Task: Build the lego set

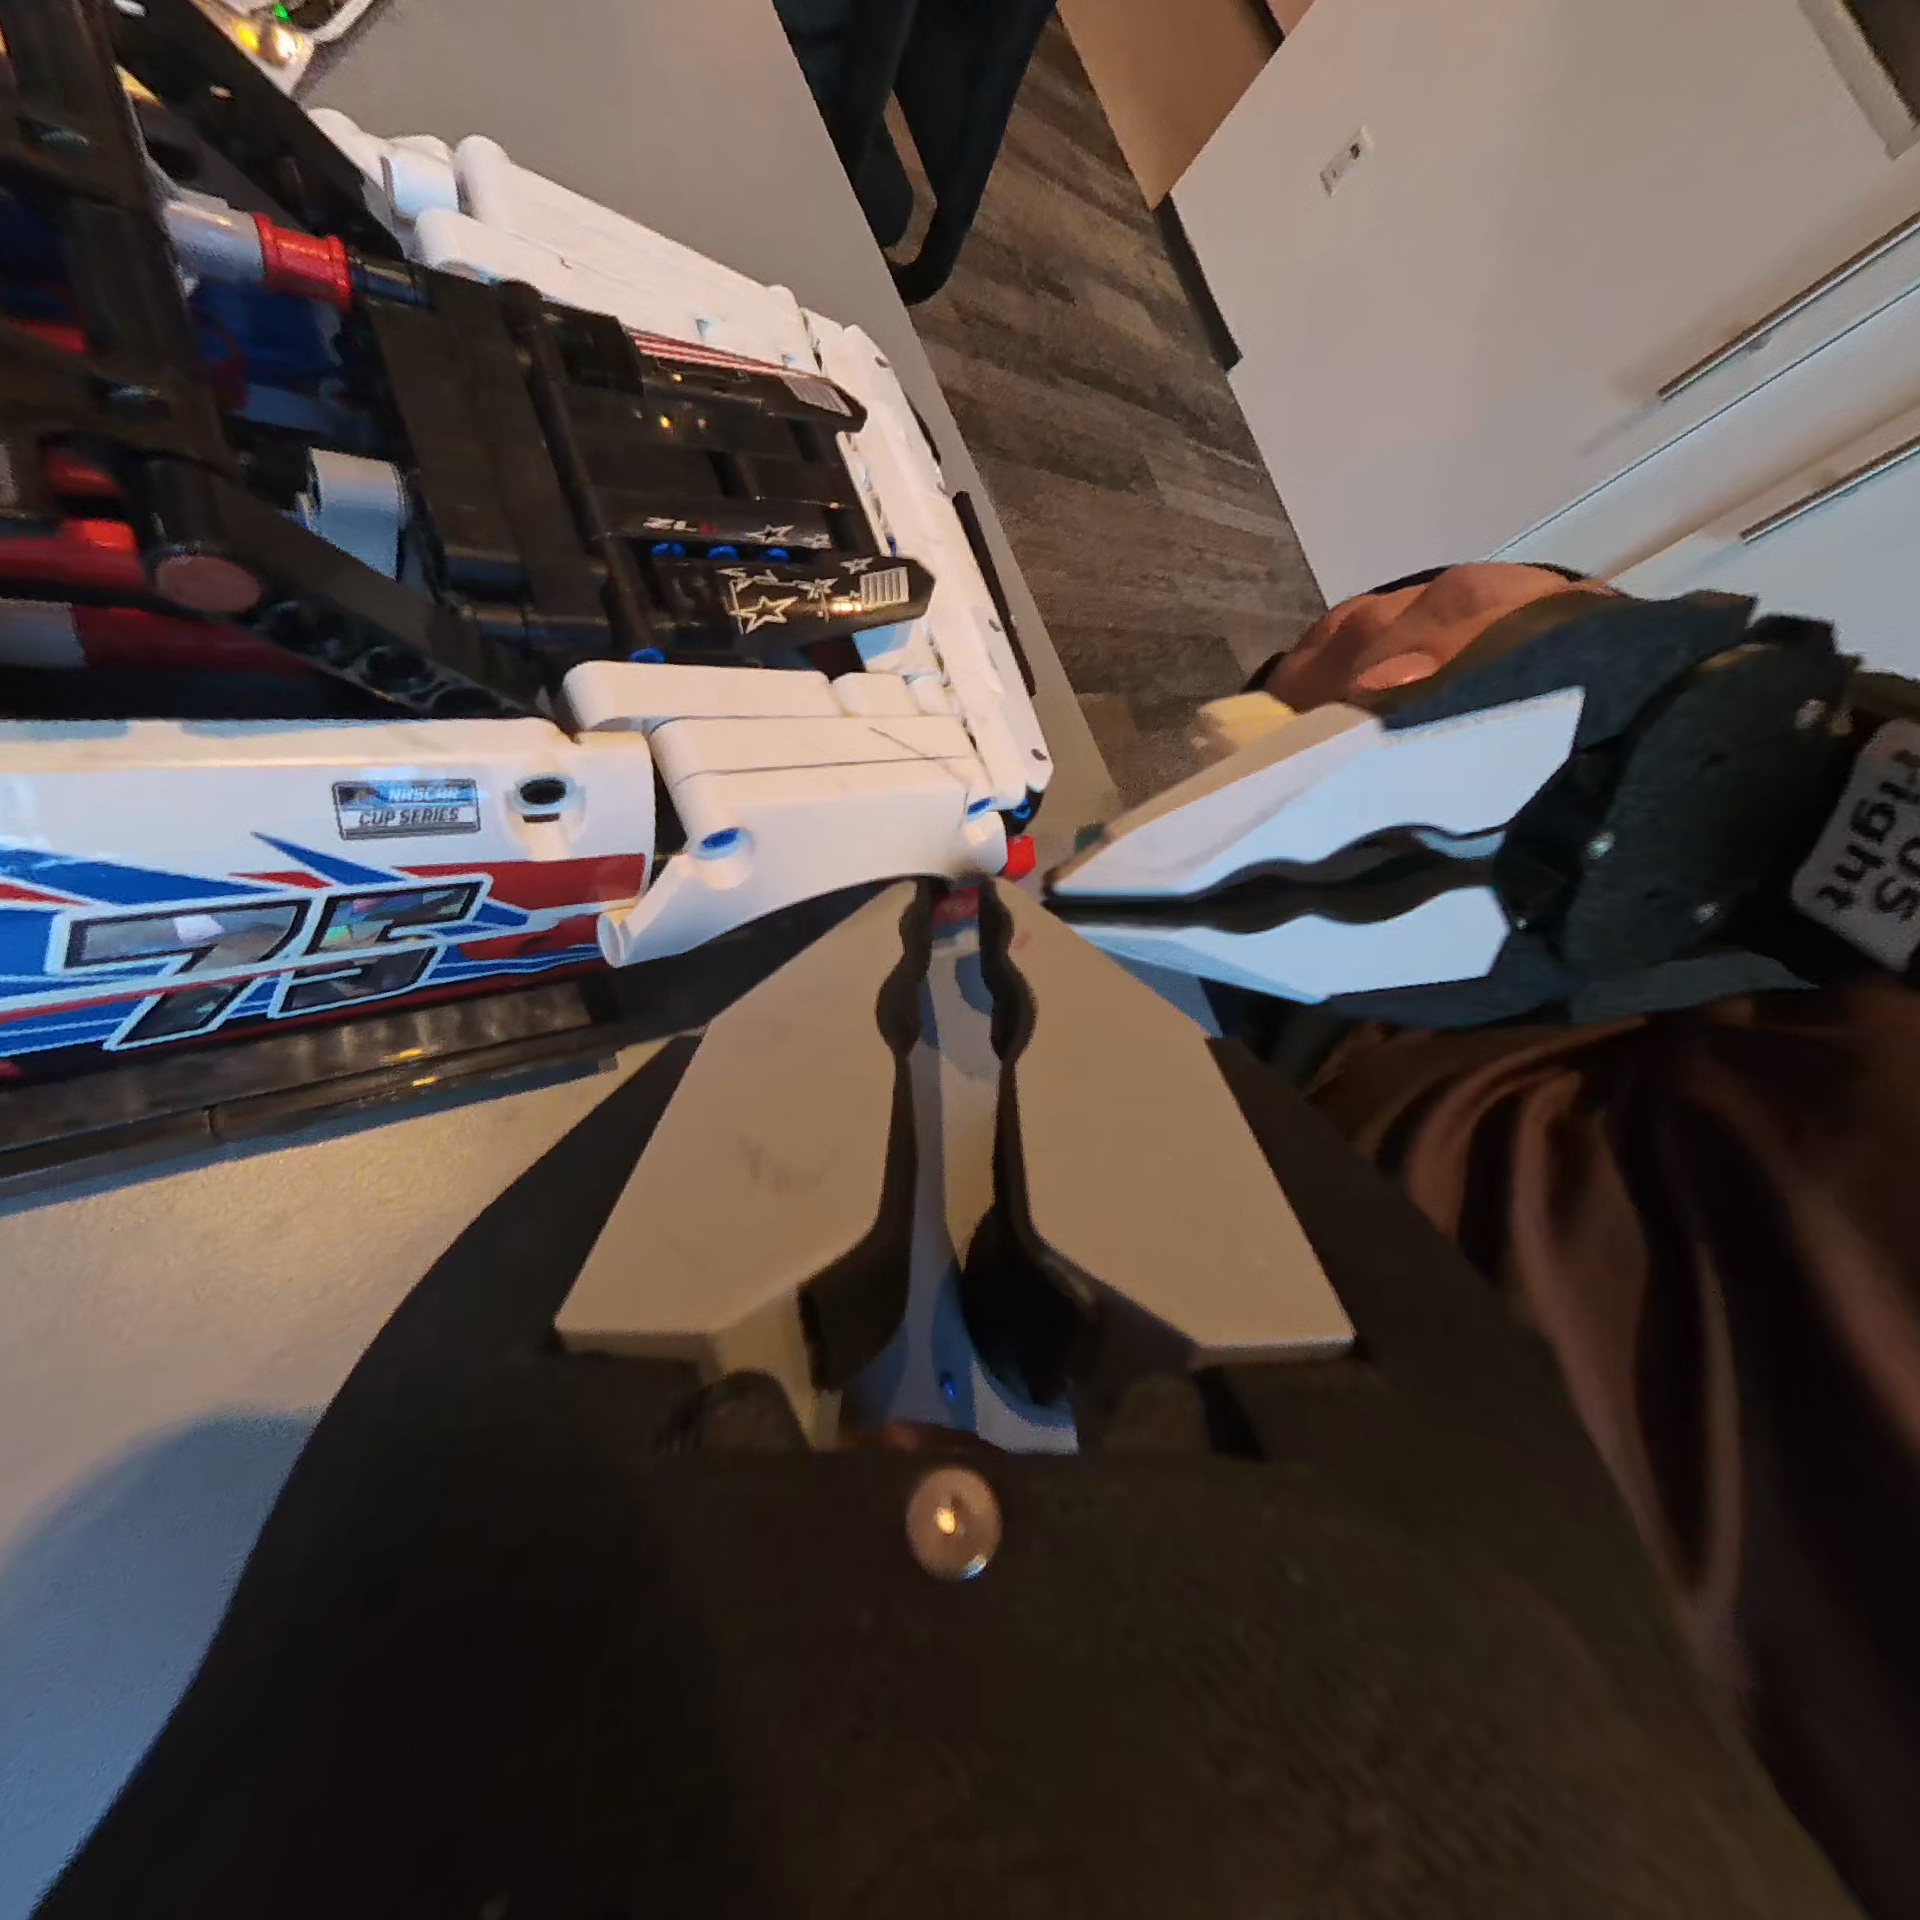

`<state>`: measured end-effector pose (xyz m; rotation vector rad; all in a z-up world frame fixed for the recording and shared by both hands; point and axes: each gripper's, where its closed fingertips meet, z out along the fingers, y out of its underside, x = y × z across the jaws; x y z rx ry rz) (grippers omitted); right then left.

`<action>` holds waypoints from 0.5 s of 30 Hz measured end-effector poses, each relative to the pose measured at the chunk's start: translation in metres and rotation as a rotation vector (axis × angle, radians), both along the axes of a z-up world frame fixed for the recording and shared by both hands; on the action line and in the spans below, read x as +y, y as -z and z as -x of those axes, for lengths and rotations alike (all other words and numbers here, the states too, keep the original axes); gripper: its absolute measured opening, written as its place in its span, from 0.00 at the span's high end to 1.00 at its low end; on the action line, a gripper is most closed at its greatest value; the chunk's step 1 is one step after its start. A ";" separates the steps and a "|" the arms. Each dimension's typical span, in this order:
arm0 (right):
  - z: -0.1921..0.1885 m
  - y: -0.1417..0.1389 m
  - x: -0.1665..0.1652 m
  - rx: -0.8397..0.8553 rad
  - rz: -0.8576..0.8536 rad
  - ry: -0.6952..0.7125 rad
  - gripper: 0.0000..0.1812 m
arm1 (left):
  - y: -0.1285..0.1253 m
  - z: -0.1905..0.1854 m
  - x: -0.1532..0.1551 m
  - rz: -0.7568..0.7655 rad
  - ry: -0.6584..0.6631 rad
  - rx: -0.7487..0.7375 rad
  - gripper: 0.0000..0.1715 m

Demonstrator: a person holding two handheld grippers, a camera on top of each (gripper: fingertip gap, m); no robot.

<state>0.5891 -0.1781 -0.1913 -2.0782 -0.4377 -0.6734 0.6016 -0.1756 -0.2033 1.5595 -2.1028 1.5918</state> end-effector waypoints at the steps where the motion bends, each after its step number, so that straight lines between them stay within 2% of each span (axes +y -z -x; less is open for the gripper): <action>1: 0.002 -0.006 0.000 0.018 -0.029 -0.013 0.99 | 0.003 0.002 0.000 -0.020 0.007 0.024 0.92; 2: 0.003 -0.013 0.000 0.035 -0.061 -0.019 0.99 | 0.007 0.004 0.001 -0.053 0.018 0.045 0.89; 5: 0.007 -0.035 0.005 0.115 -0.134 -0.038 0.99 | 0.009 0.006 0.013 -0.171 -0.009 0.046 0.87; 8: 0.011 -0.059 0.011 0.159 -0.193 -0.062 0.98 | 0.005 0.022 0.028 -0.266 -0.034 0.113 0.68; 10: 0.017 -0.080 0.015 0.186 -0.265 -0.082 0.96 | -0.008 0.040 0.043 -0.384 -0.053 0.110 0.68; 12: 0.023 -0.098 0.020 0.227 -0.338 -0.104 0.96 | -0.041 0.058 0.063 -0.486 -0.123 0.061 0.65; 15: 0.044 -0.111 0.032 0.339 -0.360 -0.172 0.95 | -0.129 0.113 0.091 -0.493 -0.271 -0.083 0.62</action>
